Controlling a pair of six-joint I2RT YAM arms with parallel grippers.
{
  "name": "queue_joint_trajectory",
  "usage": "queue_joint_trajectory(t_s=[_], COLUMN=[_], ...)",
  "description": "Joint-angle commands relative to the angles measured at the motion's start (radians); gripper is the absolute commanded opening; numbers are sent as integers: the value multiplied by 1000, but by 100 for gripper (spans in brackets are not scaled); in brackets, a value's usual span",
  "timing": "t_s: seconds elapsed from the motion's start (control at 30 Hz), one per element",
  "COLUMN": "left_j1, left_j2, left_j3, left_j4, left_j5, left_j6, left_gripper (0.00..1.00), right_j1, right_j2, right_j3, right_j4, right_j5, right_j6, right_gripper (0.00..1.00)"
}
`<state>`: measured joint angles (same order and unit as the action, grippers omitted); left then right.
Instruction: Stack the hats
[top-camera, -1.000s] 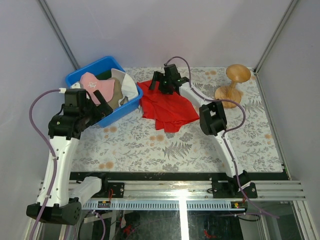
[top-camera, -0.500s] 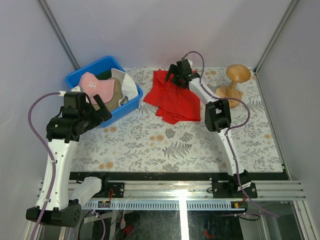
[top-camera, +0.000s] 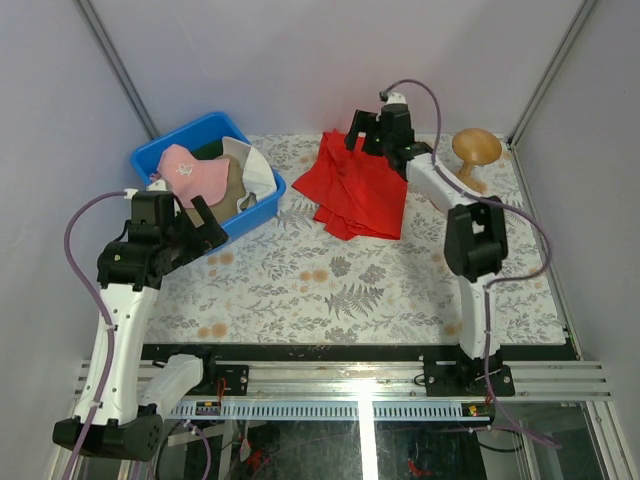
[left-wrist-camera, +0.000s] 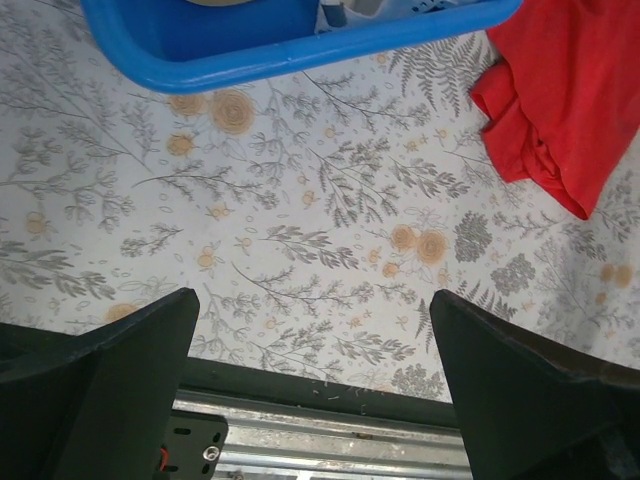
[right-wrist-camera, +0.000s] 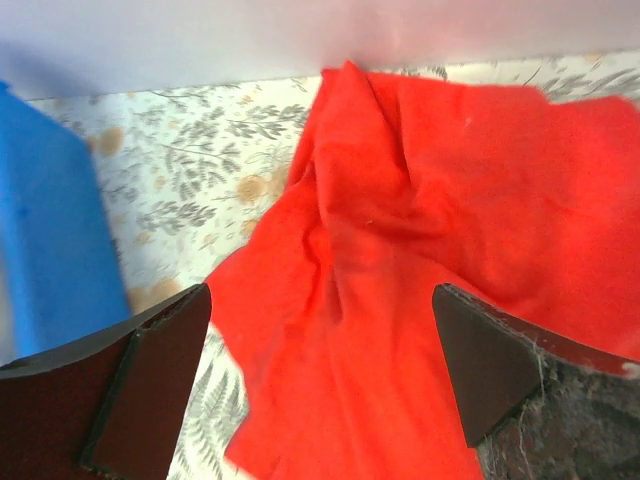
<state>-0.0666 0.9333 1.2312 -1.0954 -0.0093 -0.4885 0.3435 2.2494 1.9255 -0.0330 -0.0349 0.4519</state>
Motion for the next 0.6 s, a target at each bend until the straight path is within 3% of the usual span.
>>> queue_joint_trajectory(t_s=[0.0, 0.17, 0.27, 0.43, 0.57], left_j1=[-4, -13, -41, -118, -231], left_j2=[-15, -24, -15, 60, 134], left_j3=[-46, -84, -74, -32, 1], left_j4=[137, 239, 277, 292, 322], left_j5=[119, 215, 203, 137, 57], left_j6=[-35, -61, -52, -46, -63], left_gripper=[100, 97, 96, 96, 96], right_j1=[3, -28, -67, -239, -401], right_j2=[-302, -545, -693, -938, -1000], right_j3=[-145, -285, -384, -592, -624], right_j4=[16, -193, -304, -299, -344], right_j5=[74, 154, 201, 175, 118], right_j6=[-112, -103, -89, 6, 52], right_gripper=[99, 100, 99, 99, 99])
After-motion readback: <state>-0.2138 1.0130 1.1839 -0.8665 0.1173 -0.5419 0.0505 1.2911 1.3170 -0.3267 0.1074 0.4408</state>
